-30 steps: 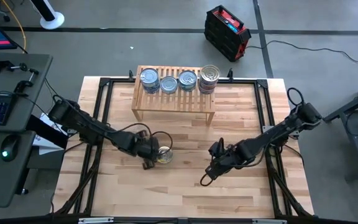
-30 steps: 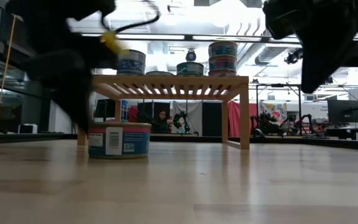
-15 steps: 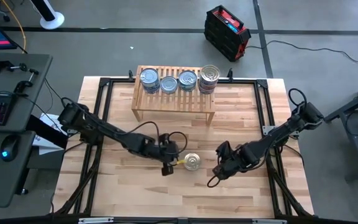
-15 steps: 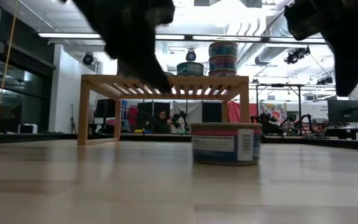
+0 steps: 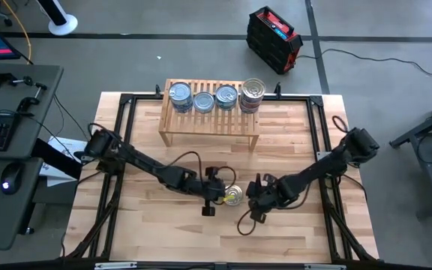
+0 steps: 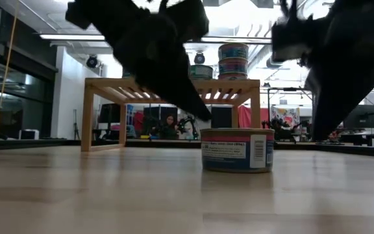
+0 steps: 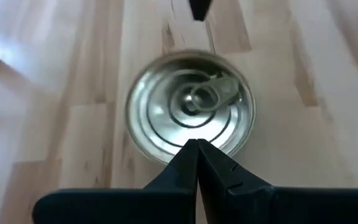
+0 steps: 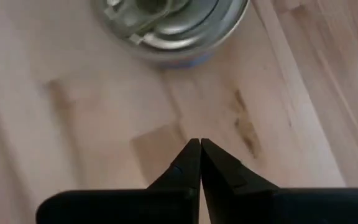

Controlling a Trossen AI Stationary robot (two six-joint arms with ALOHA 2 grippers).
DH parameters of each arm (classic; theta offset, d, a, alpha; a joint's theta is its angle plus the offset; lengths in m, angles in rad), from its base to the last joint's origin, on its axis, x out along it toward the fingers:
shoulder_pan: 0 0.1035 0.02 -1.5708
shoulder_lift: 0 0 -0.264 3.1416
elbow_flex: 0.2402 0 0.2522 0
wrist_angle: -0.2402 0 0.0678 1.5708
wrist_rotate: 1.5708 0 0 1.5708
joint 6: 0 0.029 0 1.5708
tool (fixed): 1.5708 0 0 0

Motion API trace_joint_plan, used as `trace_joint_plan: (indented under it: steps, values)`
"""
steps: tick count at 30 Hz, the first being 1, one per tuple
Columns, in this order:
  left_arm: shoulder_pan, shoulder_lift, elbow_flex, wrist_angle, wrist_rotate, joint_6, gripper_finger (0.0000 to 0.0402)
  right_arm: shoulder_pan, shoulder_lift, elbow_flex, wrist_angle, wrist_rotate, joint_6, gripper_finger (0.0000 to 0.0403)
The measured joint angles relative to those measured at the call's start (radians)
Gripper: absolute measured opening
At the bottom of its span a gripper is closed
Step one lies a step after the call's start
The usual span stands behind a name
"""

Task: Stack canned seafood by type on shelf
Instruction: Stack the blue-pink tuna can on top of the other blue-pink tuna can on the shelf

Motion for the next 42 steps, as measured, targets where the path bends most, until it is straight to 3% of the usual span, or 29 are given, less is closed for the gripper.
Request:
trace_joint_plan:
  steps: [5, 13, 22, 31, 42]
  values:
    - [-0.008, 0.046, 0.002, 0.029, -0.002, -0.017, 0.0000, -0.029, 0.072, -0.003, 0.064, 0.019, -0.054, 0.0000]
    - [-0.013, 0.045, 0.002, 0.008, 0.000, -0.046, 0.0000, -0.083, 0.104, -0.003, 0.204, 0.142, -0.120, 0.0000]
    - [-0.042, 0.048, 0.001, -0.016, 0.011, -0.061, 0.0000, -0.082, 0.022, 0.043, 0.230, 0.148, -0.154, 0.0000]
    - [-0.059, 0.053, -0.002, -0.027, -0.012, -0.173, 0.0000, -0.075, 0.022, 0.071, 0.270, 0.129, -0.154, 0.0000]
    - [-0.059, 0.049, 0.000, -0.035, -0.014, -0.193, 0.0000, -0.076, 0.017, 0.071, 0.314, 0.122, -0.164, 0.0000]
